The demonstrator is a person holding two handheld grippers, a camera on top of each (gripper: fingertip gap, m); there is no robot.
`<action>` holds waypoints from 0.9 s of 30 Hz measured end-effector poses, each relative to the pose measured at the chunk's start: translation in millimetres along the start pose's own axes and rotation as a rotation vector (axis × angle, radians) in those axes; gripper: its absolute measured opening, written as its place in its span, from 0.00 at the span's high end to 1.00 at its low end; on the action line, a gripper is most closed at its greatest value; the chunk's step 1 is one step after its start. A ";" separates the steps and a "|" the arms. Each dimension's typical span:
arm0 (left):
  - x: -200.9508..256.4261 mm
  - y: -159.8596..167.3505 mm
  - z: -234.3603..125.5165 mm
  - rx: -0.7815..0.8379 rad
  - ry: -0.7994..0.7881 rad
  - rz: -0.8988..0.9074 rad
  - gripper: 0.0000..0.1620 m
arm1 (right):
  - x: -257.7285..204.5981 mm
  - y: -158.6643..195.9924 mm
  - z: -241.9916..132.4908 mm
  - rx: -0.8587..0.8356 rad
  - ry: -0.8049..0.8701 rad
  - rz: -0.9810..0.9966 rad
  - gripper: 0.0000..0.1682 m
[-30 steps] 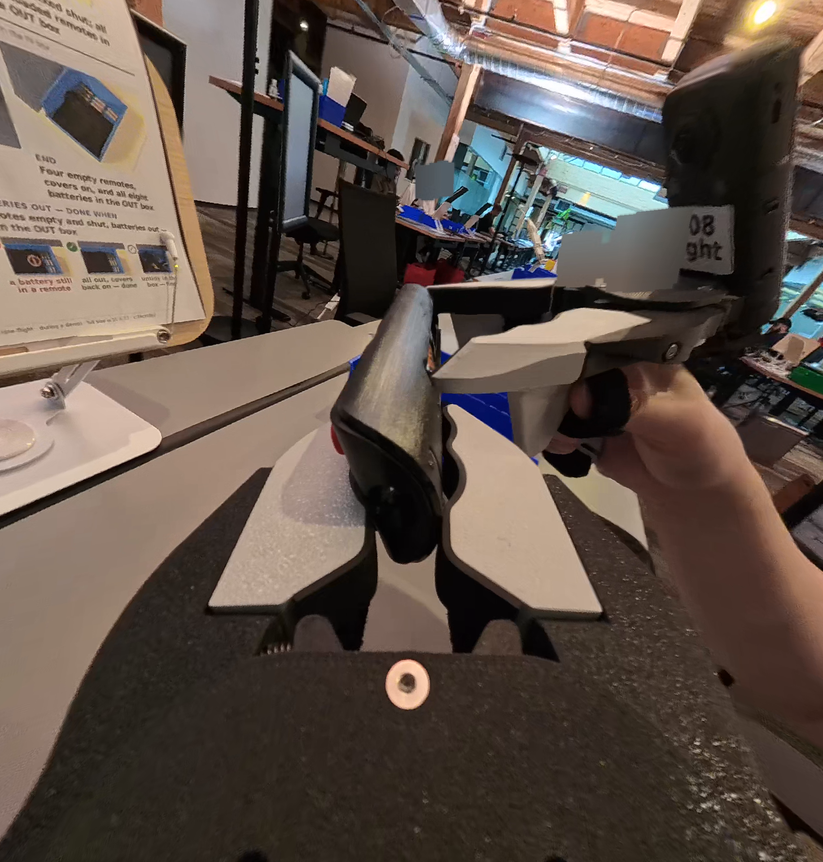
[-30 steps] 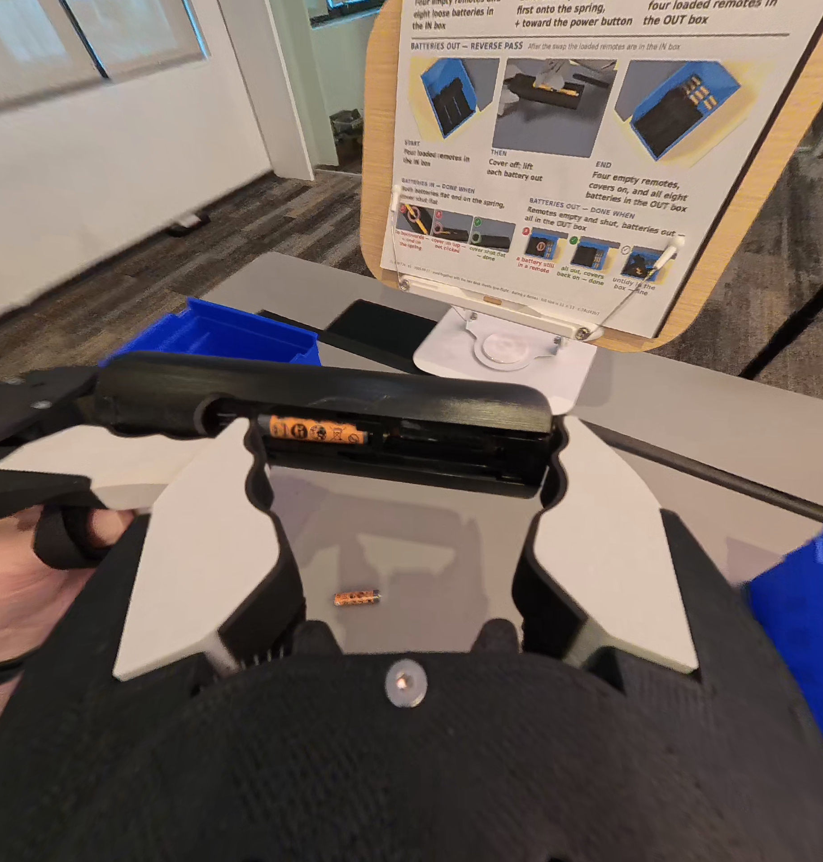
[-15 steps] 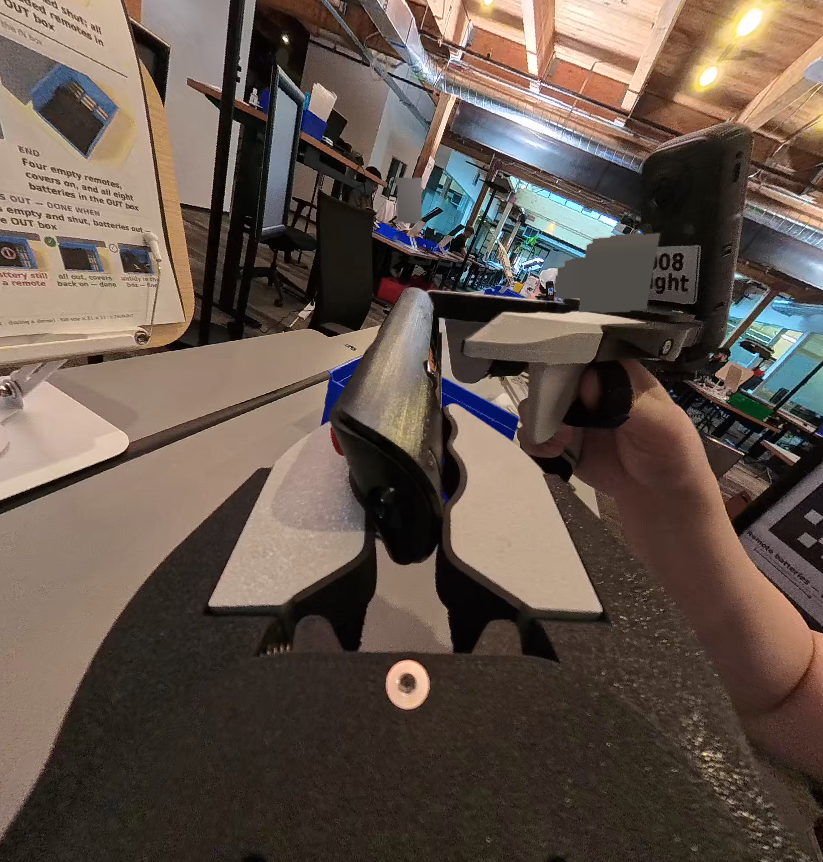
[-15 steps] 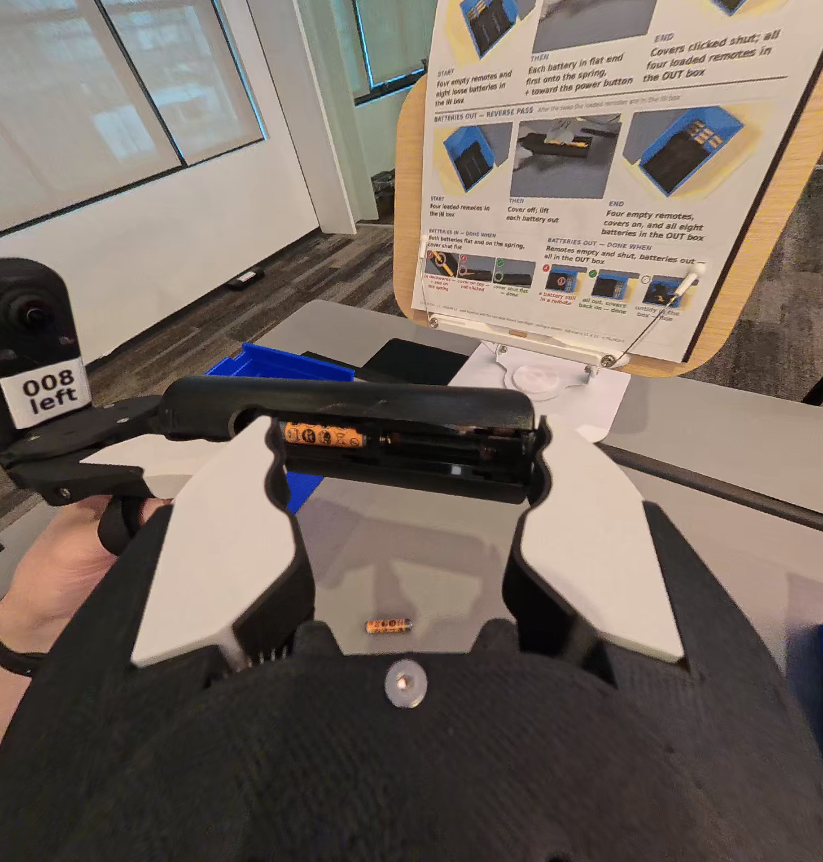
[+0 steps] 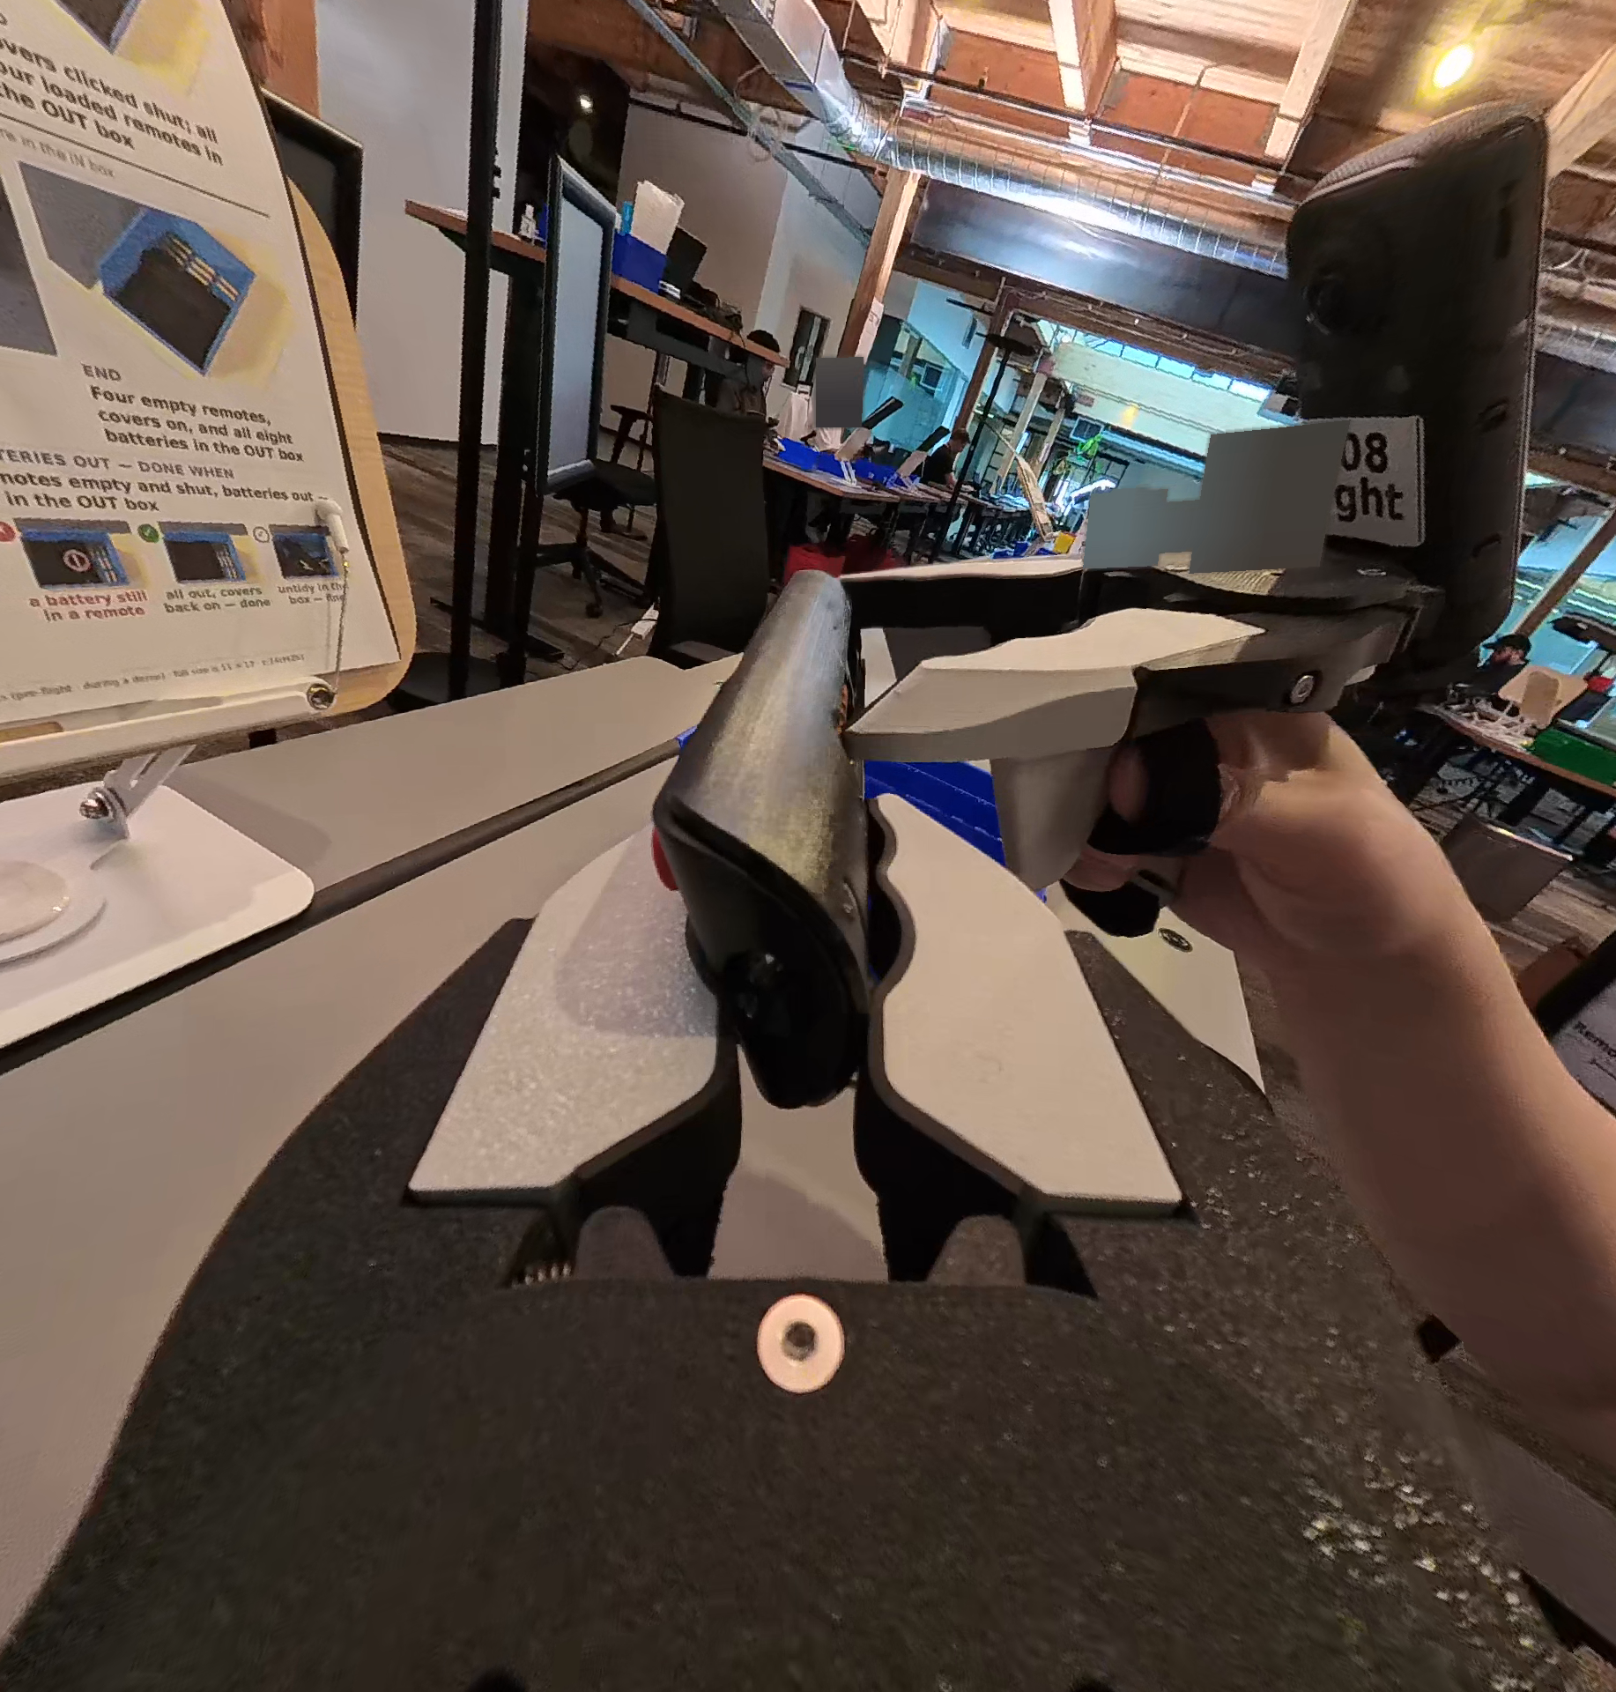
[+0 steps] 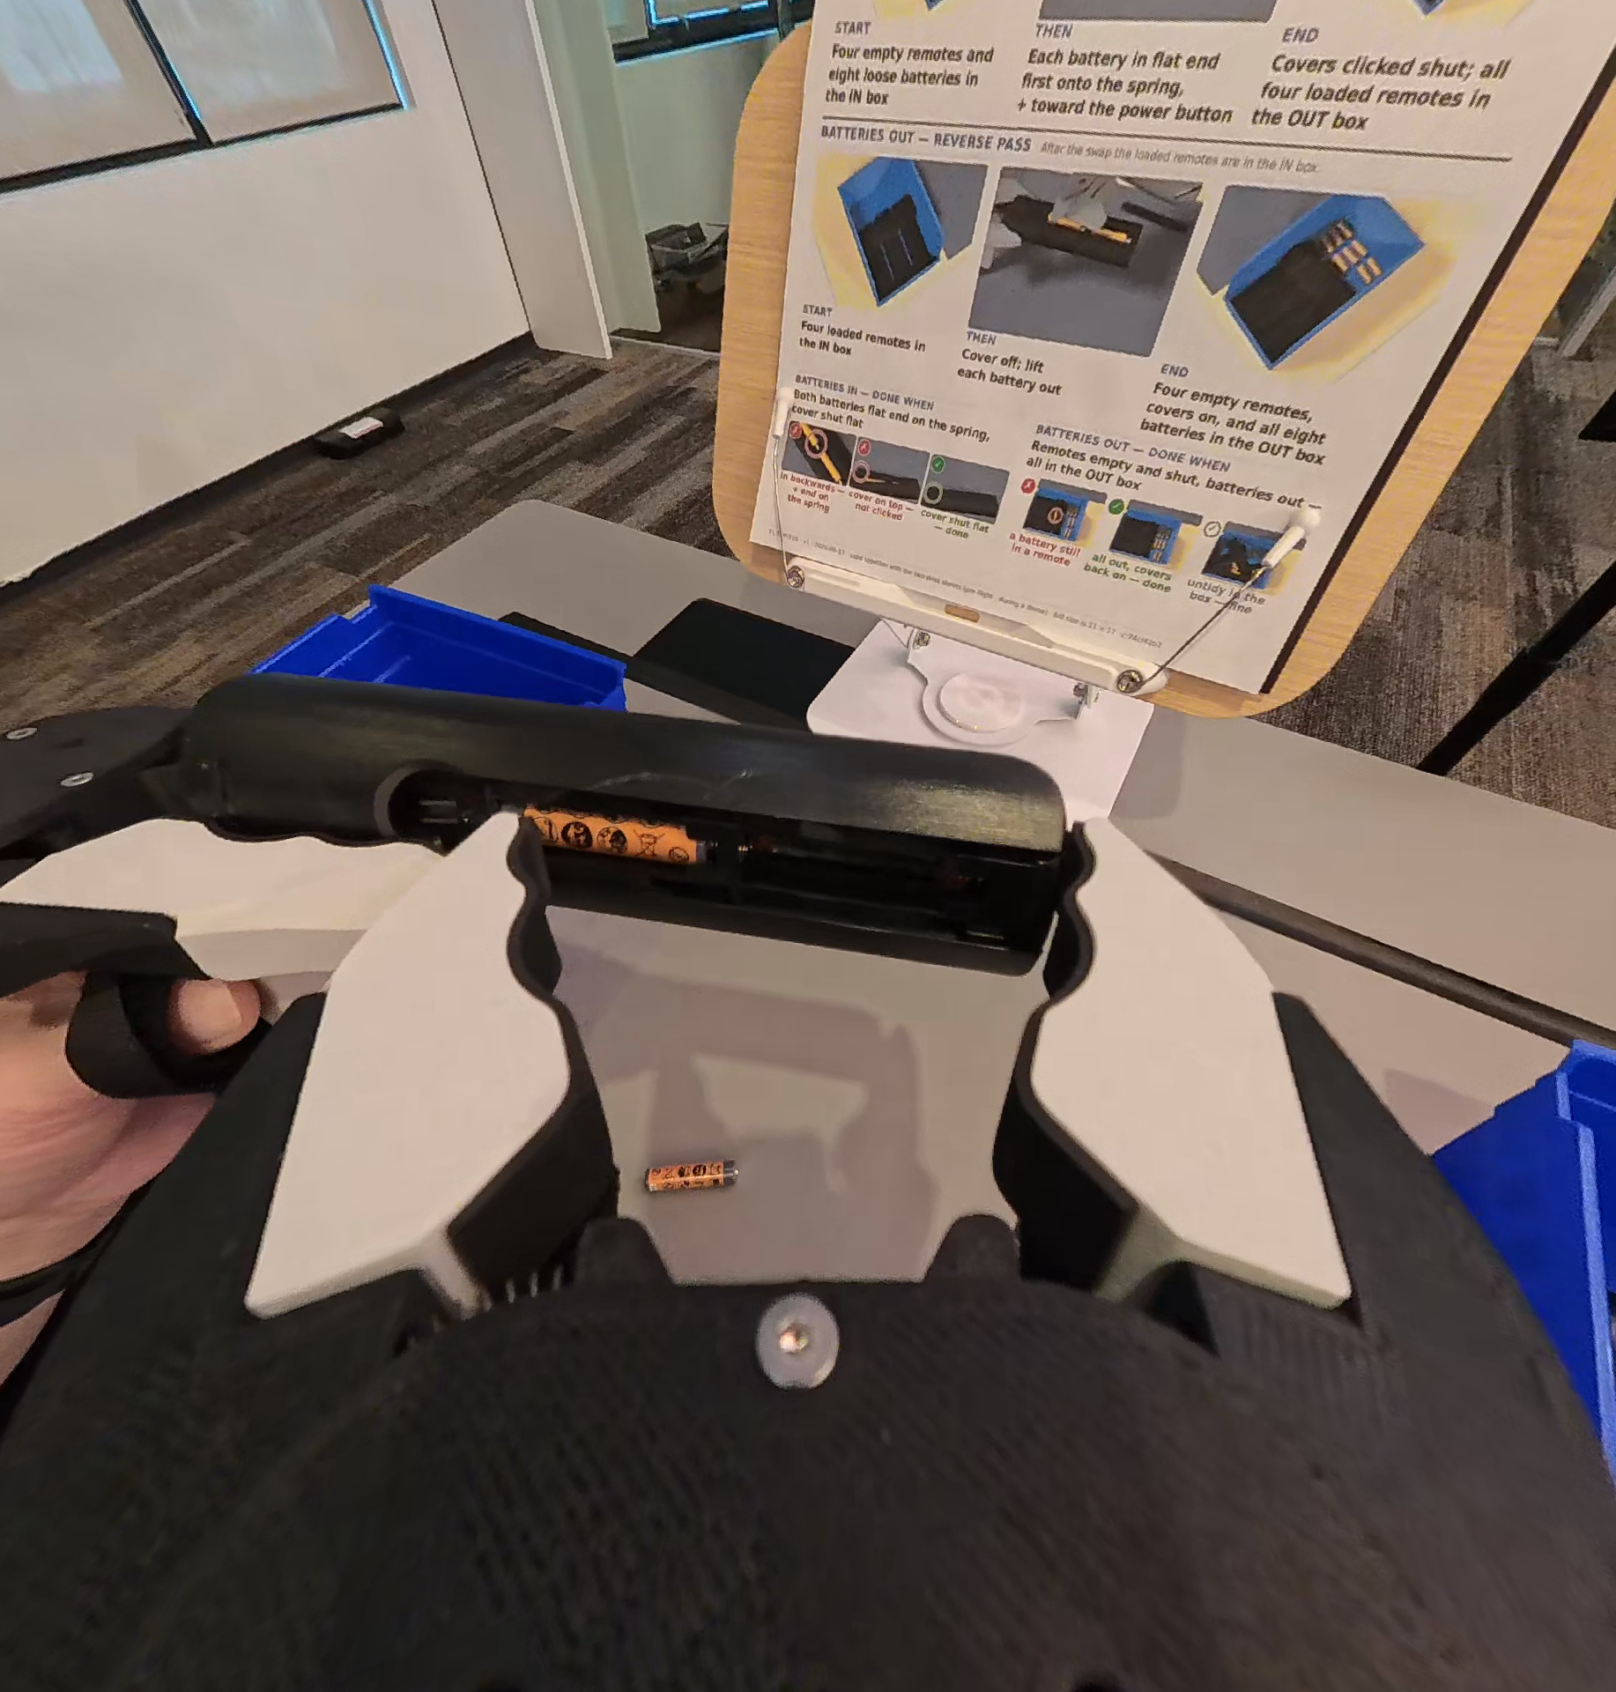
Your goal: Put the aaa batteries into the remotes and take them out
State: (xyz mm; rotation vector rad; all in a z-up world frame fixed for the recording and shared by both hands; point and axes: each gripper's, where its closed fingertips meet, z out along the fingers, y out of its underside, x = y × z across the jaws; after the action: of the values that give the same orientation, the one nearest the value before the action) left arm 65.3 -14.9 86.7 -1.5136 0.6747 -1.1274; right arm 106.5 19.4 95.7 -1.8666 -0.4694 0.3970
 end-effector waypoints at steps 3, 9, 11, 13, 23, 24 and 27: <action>-1.1 -1.4 -0.6 0.000 0.009 0.020 0.84 | -0.3 -3.9 -0.2 0.022 -0.004 -0.026 0.36; -38.0 -33.2 -39.1 0.118 0.036 -0.195 0.84 | -22.3 10.5 -26.7 0.183 -0.165 -0.242 0.45; -57.2 -47.5 -60.2 0.162 -0.014 -0.194 0.84 | -23.0 66.7 -13.1 0.004 -0.218 -0.199 0.63; -69.8 -58.0 -78.0 0.187 -0.065 -0.176 0.84 | -30.4 122.2 4.3 -0.156 -0.280 -0.120 0.65; -76.8 -66.0 -99.3 0.199 -0.015 -0.229 0.84 | -58.9 216.6 54.3 -0.532 -0.353 -0.319 0.76; -77.9 -65.0 -99.1 0.191 -0.026 -0.225 0.84 | -60.7 216.8 53.9 -0.579 -0.318 -0.182 0.80; -80.8 -63.2 -98.7 0.176 -0.062 -0.204 0.84 | -60.0 221.2 50.7 -0.649 -0.205 0.038 0.85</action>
State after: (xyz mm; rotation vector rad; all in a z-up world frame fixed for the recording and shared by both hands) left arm -65.3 30.8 120.1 -1.4832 0.3736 -1.2535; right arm 58.3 -37.1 -126.9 -2.4746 -0.7675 0.5043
